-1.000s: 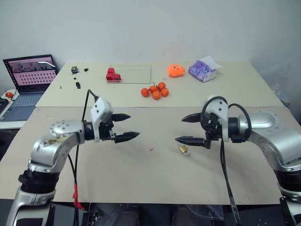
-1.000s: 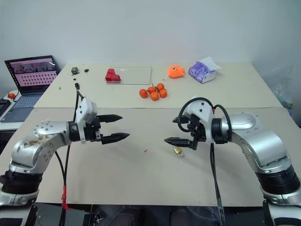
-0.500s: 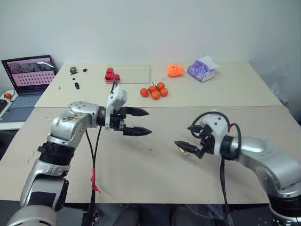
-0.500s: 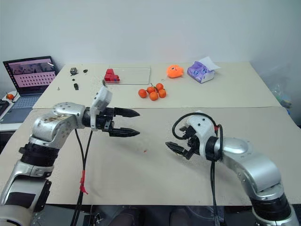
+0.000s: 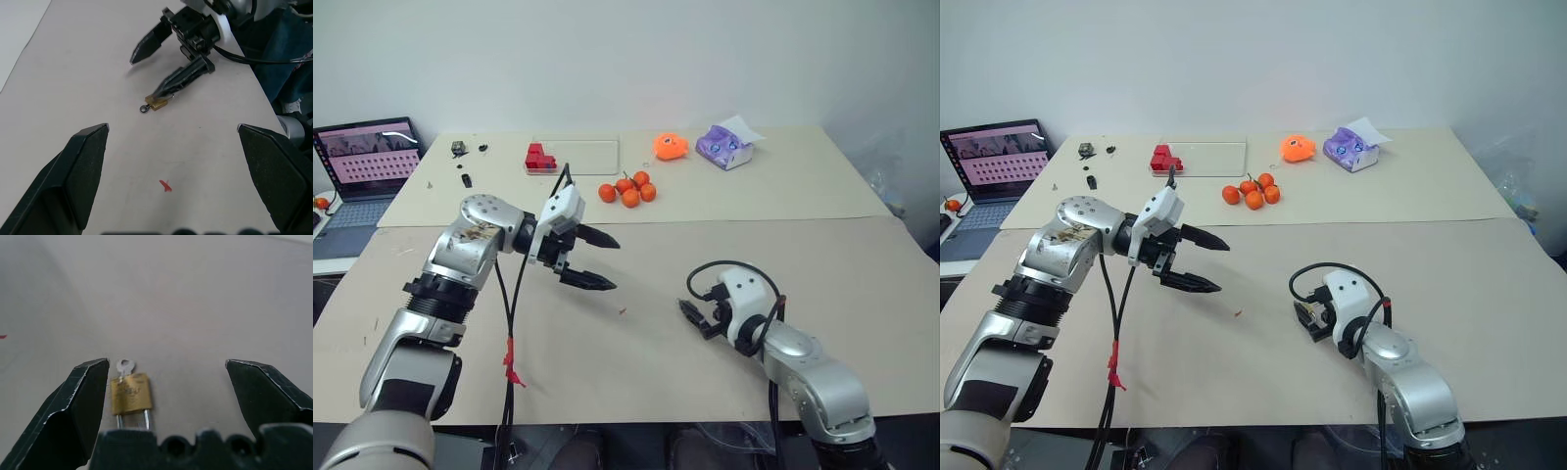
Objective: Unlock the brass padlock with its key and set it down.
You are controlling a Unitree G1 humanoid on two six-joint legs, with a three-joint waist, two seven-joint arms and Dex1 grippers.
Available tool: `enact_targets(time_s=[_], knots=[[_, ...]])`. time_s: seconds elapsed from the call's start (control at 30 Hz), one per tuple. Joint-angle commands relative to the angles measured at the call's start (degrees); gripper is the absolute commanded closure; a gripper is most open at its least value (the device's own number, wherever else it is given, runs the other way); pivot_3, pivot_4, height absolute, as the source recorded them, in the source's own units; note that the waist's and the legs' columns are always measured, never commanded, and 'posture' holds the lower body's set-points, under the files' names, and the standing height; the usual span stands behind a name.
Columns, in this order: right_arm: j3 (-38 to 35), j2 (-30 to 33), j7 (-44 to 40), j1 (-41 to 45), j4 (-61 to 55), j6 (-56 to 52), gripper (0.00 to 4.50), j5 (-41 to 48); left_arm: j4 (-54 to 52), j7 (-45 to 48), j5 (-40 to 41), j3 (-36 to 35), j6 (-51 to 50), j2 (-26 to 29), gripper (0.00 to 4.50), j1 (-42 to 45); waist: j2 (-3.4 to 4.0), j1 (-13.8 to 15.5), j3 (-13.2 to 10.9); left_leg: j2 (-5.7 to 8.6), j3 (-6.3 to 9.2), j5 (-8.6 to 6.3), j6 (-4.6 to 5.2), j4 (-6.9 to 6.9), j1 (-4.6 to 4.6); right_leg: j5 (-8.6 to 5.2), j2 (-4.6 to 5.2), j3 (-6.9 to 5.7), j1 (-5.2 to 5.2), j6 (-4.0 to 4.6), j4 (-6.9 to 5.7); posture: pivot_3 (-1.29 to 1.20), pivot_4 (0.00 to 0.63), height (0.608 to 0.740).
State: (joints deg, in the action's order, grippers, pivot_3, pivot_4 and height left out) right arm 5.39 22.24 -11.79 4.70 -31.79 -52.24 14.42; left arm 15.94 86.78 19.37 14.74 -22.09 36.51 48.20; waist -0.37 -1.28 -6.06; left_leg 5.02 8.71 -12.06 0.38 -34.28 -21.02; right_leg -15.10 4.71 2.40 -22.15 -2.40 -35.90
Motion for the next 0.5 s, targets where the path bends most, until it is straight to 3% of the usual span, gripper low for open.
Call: enact_targets(time_s=[0.03, 0.5], knots=[[0.0, -0.9, 0.2, -0.1, -2.1, 2.2, 0.02, -0.8, -1.3, 0.8, -0.1, -1.4, -0.2, 1.0, 0.00, 1.5, 0.00, -0.1, 0.0, -0.01, 0.00, 0.00, 0.00, -0.01, 0.01, 0.00, -0.01, 0.00, 0.00, 0.00, -0.02, 0.00, 0.150, 0.740], [1.9, -2.5, -0.7, -2.9, -0.1, 4.9, 0.02, -3.1, -1.8, 0.5, -1.1, -1.6, -1.0, 1.4, 0.00, 2.0, 0.00, -1.1, 0.0, -0.44, 0.00, -0.01, 0.01, -0.02, 0.10, 0.00, -0.40, -0.03, 0.01, 0.00, -0.17, 0.00, 0.150, 0.740]])
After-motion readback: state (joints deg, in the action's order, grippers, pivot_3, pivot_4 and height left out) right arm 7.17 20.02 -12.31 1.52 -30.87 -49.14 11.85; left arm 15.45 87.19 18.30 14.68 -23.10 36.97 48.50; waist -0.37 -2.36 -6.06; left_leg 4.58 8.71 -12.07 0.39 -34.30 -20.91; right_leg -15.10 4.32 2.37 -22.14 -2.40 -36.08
